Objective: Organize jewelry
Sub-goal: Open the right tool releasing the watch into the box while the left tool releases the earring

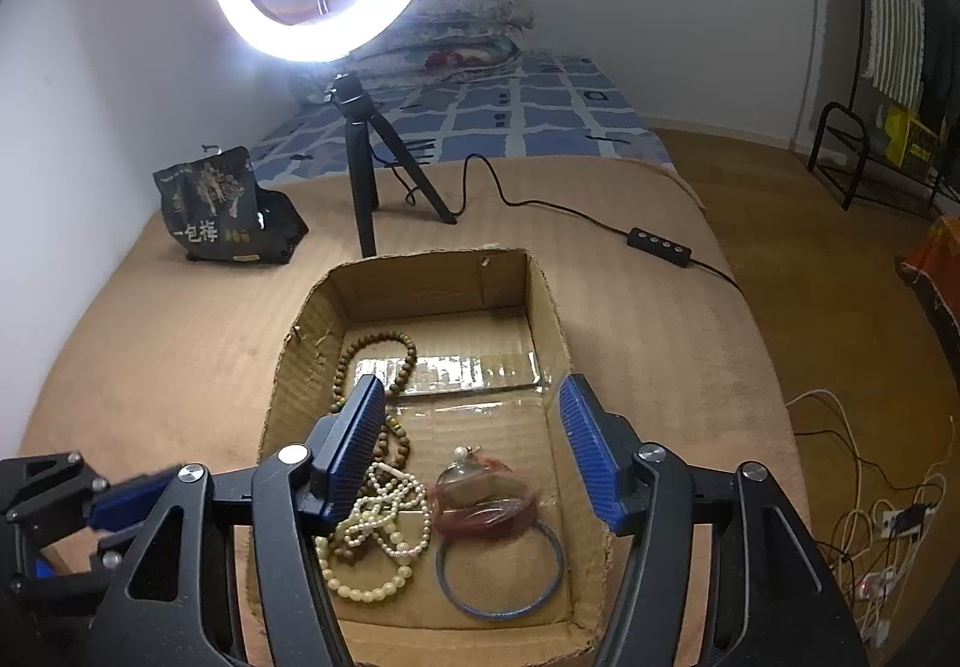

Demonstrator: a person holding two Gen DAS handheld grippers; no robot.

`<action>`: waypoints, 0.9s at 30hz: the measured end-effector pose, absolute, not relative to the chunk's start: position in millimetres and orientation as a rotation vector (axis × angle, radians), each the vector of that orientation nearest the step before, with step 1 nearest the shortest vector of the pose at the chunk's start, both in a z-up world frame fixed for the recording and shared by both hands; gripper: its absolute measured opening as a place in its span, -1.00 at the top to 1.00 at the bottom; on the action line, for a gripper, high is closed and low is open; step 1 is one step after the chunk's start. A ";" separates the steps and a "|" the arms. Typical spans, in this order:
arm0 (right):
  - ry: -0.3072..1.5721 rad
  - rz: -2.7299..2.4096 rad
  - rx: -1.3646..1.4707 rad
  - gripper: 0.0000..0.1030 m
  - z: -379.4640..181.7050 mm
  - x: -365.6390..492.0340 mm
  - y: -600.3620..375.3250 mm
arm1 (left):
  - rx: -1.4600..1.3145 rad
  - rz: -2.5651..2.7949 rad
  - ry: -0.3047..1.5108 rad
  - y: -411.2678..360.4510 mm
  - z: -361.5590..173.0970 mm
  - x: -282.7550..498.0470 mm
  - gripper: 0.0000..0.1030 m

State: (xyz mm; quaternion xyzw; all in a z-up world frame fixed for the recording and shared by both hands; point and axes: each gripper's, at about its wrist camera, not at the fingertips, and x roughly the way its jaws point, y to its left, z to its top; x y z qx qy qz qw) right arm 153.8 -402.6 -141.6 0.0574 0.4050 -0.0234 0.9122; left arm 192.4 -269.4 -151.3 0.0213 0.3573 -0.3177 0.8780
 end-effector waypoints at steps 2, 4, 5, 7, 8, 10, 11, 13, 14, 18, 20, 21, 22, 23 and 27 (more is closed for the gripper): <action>0.829 -0.061 0.109 -0.42 -139.3 152.4 -402.5 | 0.037 -0.657 0.732 -267.5 -149.5 191.6 0.26; 0.825 -0.066 0.103 -0.43 -137.5 151.2 -402.0 | 0.036 -0.659 0.727 -266.9 -148.0 191.1 0.26; 0.825 -0.067 0.101 -0.44 -137.2 150.9 -401.6 | 0.038 -0.658 0.726 -266.7 -147.4 190.6 0.25; 0.826 -0.073 0.096 -0.46 -135.8 149.4 -400.6 | 0.040 -0.657 0.723 -266.3 -146.6 190.0 0.09; 0.825 -0.075 0.093 -0.48 -135.1 149.2 -399.9 | 0.037 -0.654 0.721 -265.6 -146.1 189.8 0.05; 0.821 -0.078 0.089 -0.52 -133.4 147.1 -399.3 | 0.032 -0.649 0.715 -263.6 -144.5 188.7 0.01; 0.819 -0.081 0.088 -0.52 -132.3 146.2 -399.2 | 0.032 -0.648 0.715 -263.2 -144.0 189.1 0.01; 0.816 -0.084 0.091 -0.52 -129.9 144.1 -399.2 | 0.035 -0.646 0.710 -262.1 -142.1 187.7 0.01; 0.814 -0.085 0.091 -0.52 -128.9 143.7 -399.1 | 0.036 -0.645 0.707 -261.8 -140.8 186.9 0.01; 0.804 -0.086 0.089 -0.52 -122.5 141.3 -397.6 | 0.037 -0.642 0.700 -259.5 -135.2 183.7 0.01; 0.799 -0.088 0.088 -0.52 -119.1 140.0 -395.9 | 0.037 -0.639 0.694 -258.3 -132.1 182.2 0.01; 0.796 -0.089 0.087 -0.52 -116.6 138.7 -395.0 | 0.035 -0.638 0.690 -257.3 -129.8 181.0 0.01; 0.792 -0.090 0.087 -0.52 -114.3 137.4 -394.5 | 0.035 -0.638 0.686 -256.5 -127.2 179.5 0.01; 0.788 -0.090 0.086 -0.52 -112.0 135.9 -393.5 | 0.037 -0.637 0.682 -255.8 -125.3 178.1 0.01; 0.771 -0.098 0.078 -0.52 -100.4 128.5 -390.5 | 0.043 -0.629 0.660 -251.5 -113.7 171.5 0.01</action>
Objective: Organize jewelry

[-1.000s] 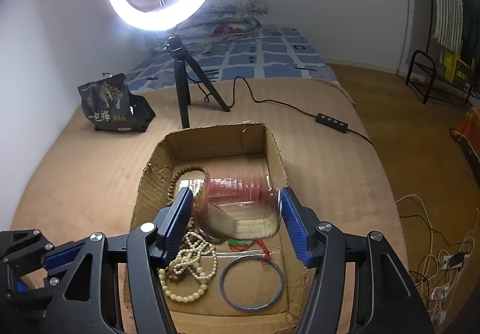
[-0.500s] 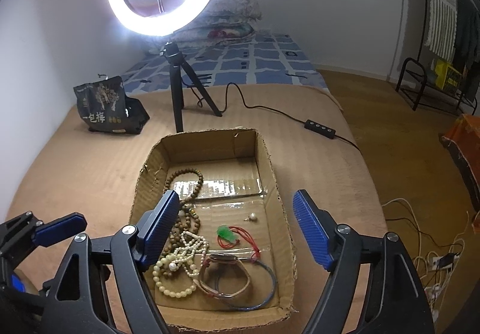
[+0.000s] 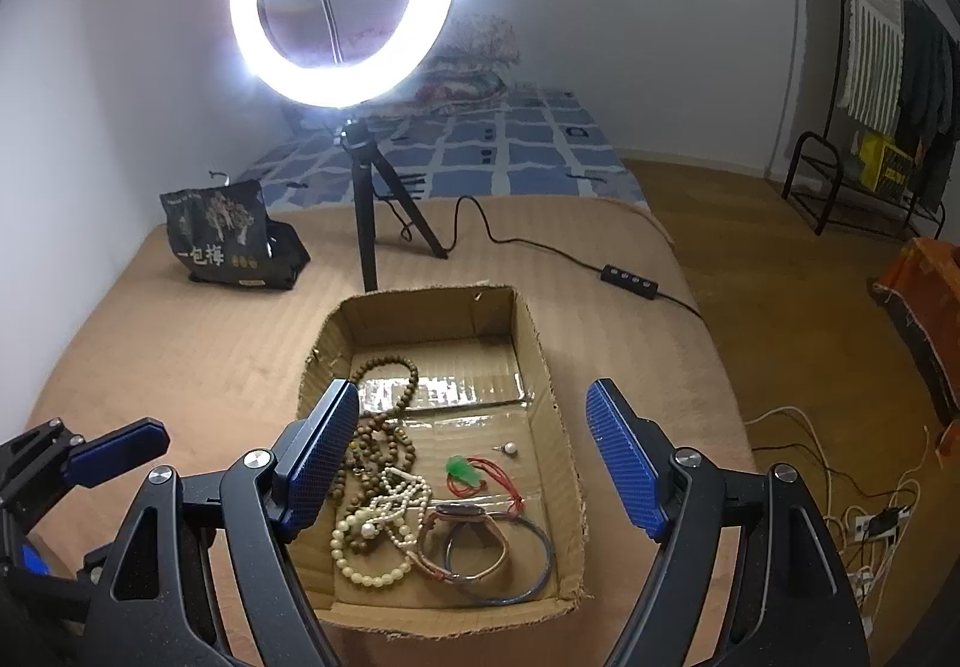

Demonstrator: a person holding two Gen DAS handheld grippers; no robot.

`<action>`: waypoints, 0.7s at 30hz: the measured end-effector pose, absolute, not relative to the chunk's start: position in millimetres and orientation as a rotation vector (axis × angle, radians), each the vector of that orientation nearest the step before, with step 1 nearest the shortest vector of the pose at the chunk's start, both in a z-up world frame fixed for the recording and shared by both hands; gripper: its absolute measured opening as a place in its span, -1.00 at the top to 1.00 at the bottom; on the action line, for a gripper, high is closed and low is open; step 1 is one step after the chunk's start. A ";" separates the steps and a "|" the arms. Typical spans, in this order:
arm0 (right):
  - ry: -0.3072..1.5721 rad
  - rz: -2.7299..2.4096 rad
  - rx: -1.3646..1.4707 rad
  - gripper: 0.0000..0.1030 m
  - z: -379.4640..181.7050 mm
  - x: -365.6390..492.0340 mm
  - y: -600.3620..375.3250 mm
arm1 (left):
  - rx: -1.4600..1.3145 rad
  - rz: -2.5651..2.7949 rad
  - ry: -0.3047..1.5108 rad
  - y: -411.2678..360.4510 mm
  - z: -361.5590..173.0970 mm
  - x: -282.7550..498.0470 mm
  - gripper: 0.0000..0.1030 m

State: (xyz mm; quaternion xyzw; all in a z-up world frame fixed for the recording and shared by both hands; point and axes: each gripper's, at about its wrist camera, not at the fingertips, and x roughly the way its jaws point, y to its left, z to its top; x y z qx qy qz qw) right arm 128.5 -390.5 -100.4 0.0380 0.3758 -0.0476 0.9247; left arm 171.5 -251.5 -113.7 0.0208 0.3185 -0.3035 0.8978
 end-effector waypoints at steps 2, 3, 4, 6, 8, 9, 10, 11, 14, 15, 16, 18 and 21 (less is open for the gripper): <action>0.761 -0.104 0.078 -0.52 -92.8 124.0 -388.7 | 0.043 -0.628 0.645 -248.6 -106.4 166.9 0.01; 0.756 -0.107 0.079 -0.52 -88.4 121.3 -388.0 | 0.043 -0.627 0.636 -246.9 -102.2 164.1 0.01; 0.749 -0.109 0.080 -0.52 -83.8 117.9 -387.5 | 0.043 -0.627 0.626 -244.9 -97.1 160.7 0.01; 0.738 -0.114 0.077 -0.52 -75.3 113.0 -385.2 | 0.047 -0.628 0.608 -241.1 -88.3 155.9 0.01; 0.724 -0.120 0.074 -0.52 -67.1 107.9 -382.1 | 0.053 -0.625 0.590 -237.4 -79.0 150.3 0.01; 0.716 -0.123 0.073 -0.52 -61.9 104.4 -380.1 | 0.057 -0.622 0.583 -235.6 -74.9 147.7 0.01; 0.709 -0.123 0.074 -0.52 -57.8 101.4 -378.2 | 0.058 -0.622 0.576 -233.1 -70.1 144.6 0.01; 0.704 -0.122 0.076 -0.52 -54.7 99.2 -376.7 | 0.058 -0.624 0.570 -230.7 -65.9 141.9 0.01; 0.688 -0.130 0.072 -0.52 -44.2 88.2 -369.4 | 0.063 -0.621 0.552 -223.5 -54.5 134.9 -0.01; 0.684 -0.133 0.069 -0.52 -41.1 84.7 -366.8 | 0.065 -0.619 0.546 -221.2 -51.1 132.6 -0.11; 0.680 -0.134 0.067 -0.52 -38.6 82.3 -364.8 | 0.066 -0.618 0.539 -219.1 -48.0 130.1 -0.19; 0.672 -0.141 0.065 -0.52 -33.1 75.9 -361.3 | 0.067 -0.615 0.519 -212.2 -39.2 123.4 -0.22; 0.652 -0.152 0.074 -0.53 -24.0 64.7 -356.9 | 0.069 -0.607 0.504 -203.6 -29.6 118.1 -0.26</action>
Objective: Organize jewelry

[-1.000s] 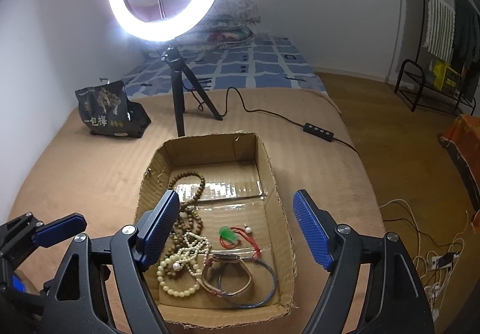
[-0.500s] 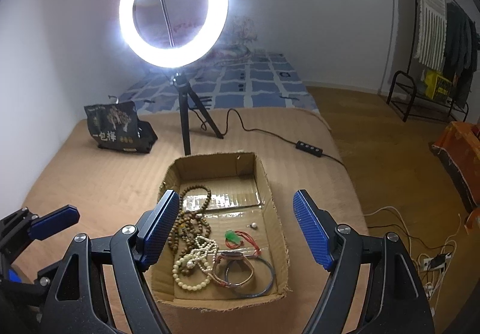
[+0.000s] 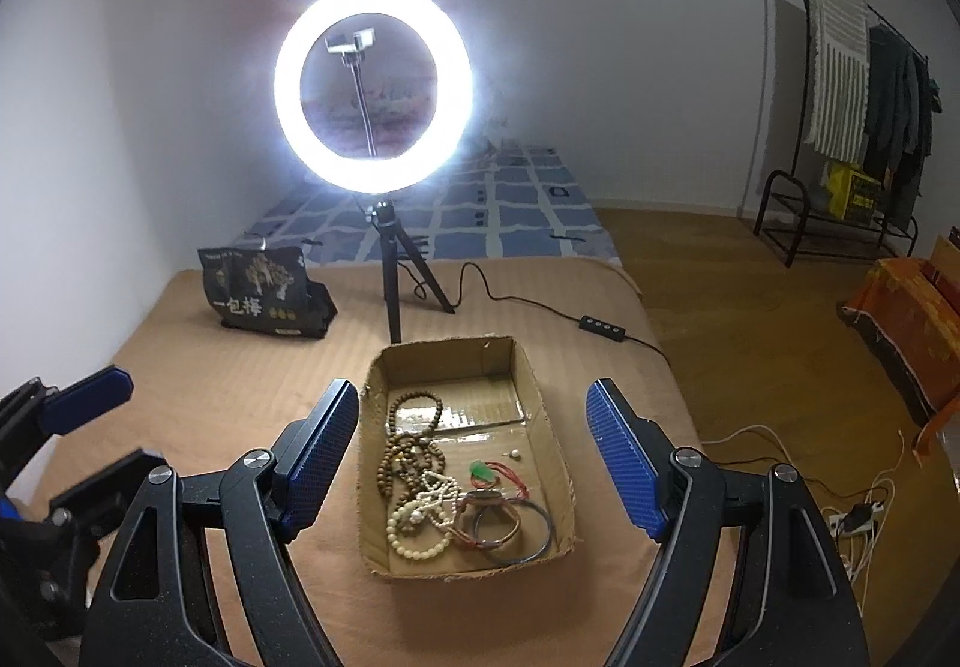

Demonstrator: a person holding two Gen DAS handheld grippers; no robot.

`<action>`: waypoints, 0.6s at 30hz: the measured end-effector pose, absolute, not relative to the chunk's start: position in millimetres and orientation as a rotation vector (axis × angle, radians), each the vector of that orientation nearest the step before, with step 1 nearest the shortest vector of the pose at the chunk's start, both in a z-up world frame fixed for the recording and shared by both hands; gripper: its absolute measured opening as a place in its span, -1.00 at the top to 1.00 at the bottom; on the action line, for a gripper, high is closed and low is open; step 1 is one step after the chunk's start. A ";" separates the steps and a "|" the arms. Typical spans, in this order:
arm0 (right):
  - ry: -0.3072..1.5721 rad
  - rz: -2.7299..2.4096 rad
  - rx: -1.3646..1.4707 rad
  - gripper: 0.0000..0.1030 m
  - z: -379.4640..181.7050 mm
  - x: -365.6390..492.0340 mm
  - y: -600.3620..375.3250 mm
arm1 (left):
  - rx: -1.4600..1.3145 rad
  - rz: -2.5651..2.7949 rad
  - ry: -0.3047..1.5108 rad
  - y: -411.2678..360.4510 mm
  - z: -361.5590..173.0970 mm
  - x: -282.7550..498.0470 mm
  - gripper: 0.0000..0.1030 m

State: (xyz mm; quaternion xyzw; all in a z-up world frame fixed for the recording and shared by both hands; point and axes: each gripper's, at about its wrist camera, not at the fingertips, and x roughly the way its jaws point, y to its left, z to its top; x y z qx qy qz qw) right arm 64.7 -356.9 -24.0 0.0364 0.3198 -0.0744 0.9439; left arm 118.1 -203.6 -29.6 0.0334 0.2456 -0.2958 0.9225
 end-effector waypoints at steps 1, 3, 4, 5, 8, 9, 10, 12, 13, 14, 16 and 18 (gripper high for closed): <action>0.647 -0.157 0.076 -0.55 -21.7 61.7 -356.0 | 0.067 -0.608 0.501 -201.2 -27.0 116.7 -0.35; 0.638 -0.170 0.076 -0.57 -18.3 55.5 -353.7 | 0.062 -0.599 0.487 -194.3 -21.7 111.9 -0.45; 0.634 -0.183 0.073 -0.57 -16.7 51.4 -352.0 | 0.062 -0.595 0.481 -190.8 -19.9 109.7 -0.46; 0.632 -0.192 0.070 -0.57 -14.6 47.4 -350.5 | 0.064 -0.591 0.480 -189.0 -19.0 108.6 -0.46; 0.626 -0.221 0.074 -0.57 -13.2 37.4 -348.3 | 0.073 -0.578 0.479 -181.6 -17.6 102.0 -0.47; 0.625 -0.233 0.082 -0.57 -13.0 33.7 -348.2 | 0.074 -0.577 0.479 -179.8 -17.9 100.6 -0.47; 0.624 -0.242 0.089 -0.57 -12.6 30.4 -348.2 | 0.072 -0.577 0.478 -177.6 -18.5 99.1 -0.47; 0.621 -0.257 0.105 -0.58 -13.2 23.7 -347.9 | 0.070 -0.578 0.483 -174.4 -19.6 96.8 -0.47; 0.621 -0.264 0.109 -0.58 -13.1 20.9 -347.5 | 0.071 -0.579 0.486 -173.1 -20.7 95.9 -0.47; 0.620 -0.274 0.113 -0.58 -13.6 18.0 -346.9 | 0.073 -0.580 0.488 -172.7 -20.9 93.9 -0.47; 0.621 -0.293 0.109 -0.58 -14.6 12.5 -344.8 | 0.080 -0.586 0.491 -170.6 -21.3 90.1 -0.48; 0.618 -0.317 0.090 -0.59 -15.5 7.4 -341.7 | 0.090 -0.588 0.485 -169.2 -21.5 85.5 -0.50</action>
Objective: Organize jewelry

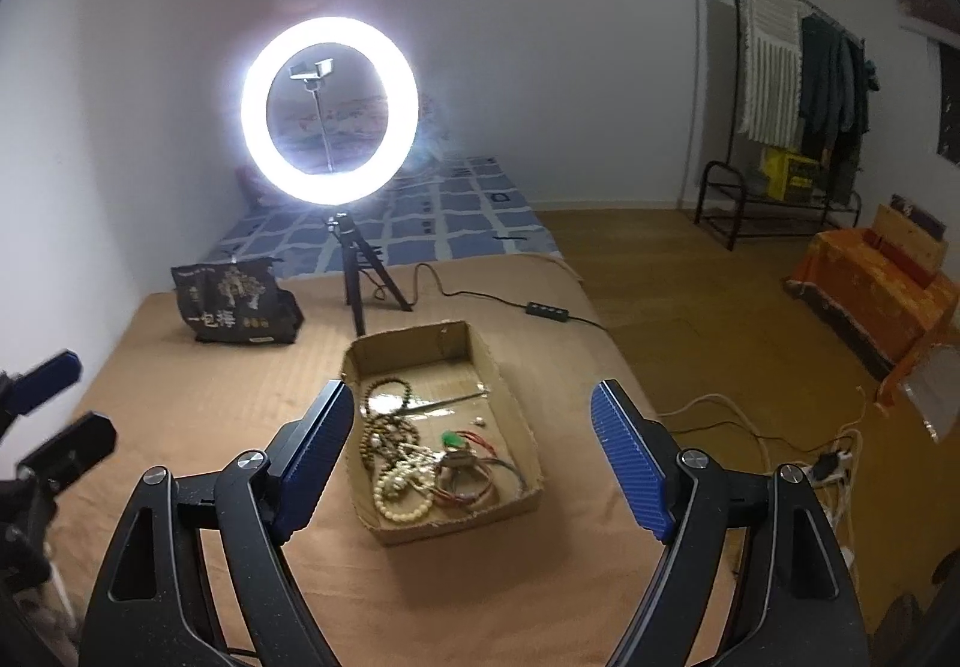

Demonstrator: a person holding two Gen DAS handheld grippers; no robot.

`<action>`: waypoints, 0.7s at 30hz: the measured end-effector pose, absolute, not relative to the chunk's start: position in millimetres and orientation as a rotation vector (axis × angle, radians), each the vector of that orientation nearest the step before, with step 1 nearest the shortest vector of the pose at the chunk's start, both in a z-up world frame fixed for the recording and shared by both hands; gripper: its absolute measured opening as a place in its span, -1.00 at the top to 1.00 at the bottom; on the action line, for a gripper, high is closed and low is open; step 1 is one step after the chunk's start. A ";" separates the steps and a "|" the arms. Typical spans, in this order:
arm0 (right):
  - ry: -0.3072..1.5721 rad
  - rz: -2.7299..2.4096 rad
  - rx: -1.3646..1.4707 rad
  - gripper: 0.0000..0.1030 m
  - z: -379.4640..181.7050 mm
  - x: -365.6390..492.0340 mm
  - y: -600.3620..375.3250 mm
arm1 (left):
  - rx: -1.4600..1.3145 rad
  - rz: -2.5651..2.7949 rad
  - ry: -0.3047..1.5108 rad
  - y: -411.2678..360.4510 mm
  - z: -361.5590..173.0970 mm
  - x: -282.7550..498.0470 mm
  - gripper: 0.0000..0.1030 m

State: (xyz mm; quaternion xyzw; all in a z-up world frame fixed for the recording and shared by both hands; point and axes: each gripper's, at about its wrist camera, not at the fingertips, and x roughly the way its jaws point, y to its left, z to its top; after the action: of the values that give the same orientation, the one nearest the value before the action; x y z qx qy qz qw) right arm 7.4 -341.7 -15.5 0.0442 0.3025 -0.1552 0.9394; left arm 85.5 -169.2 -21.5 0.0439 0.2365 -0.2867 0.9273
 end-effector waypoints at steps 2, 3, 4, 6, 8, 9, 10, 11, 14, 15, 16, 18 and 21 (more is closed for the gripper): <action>0.615 -0.340 0.066 -0.60 -18.1 2.5 -337.4 | 0.092 -0.588 0.476 -167.6 -21.5 80.8 -0.62; 0.617 -0.339 0.054 -0.60 -18.9 0.7 -335.0 | 0.091 -0.587 0.471 -166.6 -22.0 78.1 -0.67; 0.618 -0.338 0.044 -0.61 -19.1 -0.5 -333.6 | 0.093 -0.587 0.470 -166.3 -22.5 76.1 -0.68; 0.610 -0.352 0.020 -0.61 -17.8 -3.8 -330.8 | 0.104 -0.587 0.476 -166.9 -23.6 74.2 -0.68; 0.596 -0.355 0.009 -0.61 -17.0 -7.3 -329.3 | 0.112 -0.585 0.482 -167.5 -24.6 71.9 -0.69; 0.593 -0.358 0.005 -0.61 -17.5 -8.7 -328.9 | 0.117 -0.583 0.484 -167.7 -25.2 71.3 -0.69; 0.591 -0.361 0.003 -0.62 -18.2 -9.9 -329.2 | 0.120 -0.580 0.486 -167.9 -25.6 70.6 -0.69; 0.592 -0.360 0.004 -0.62 -18.9 -10.6 -330.0 | 0.122 -0.578 0.486 -167.6 -25.6 69.5 -0.69; 0.596 -0.359 0.014 -0.62 -20.2 -11.4 -332.2 | 0.127 -0.572 0.478 -166.9 -24.3 65.5 -0.79; 0.595 -0.360 0.013 -0.62 -20.1 -11.8 -332.6 | 0.126 -0.570 0.473 -166.5 -23.7 64.4 -0.92; 0.593 -0.360 0.012 -0.62 -20.1 -11.8 -332.6 | 0.124 -0.568 0.464 -165.3 -23.0 63.2 -0.99; 0.583 -0.367 0.005 -0.62 -20.2 -12.8 -333.2 | 0.117 -0.554 0.446 -163.0 -21.0 61.1 -1.00; 0.583 -0.368 0.010 -0.63 -21.8 -12.8 -333.9 | 0.110 -0.547 0.451 -160.7 -20.1 63.2 -1.00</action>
State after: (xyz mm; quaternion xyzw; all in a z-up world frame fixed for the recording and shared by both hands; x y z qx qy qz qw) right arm -12.8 -333.9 -21.8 0.0050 0.2859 -0.1804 0.9411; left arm 63.2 -160.7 -20.1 0.0536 0.2205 -0.2675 0.9364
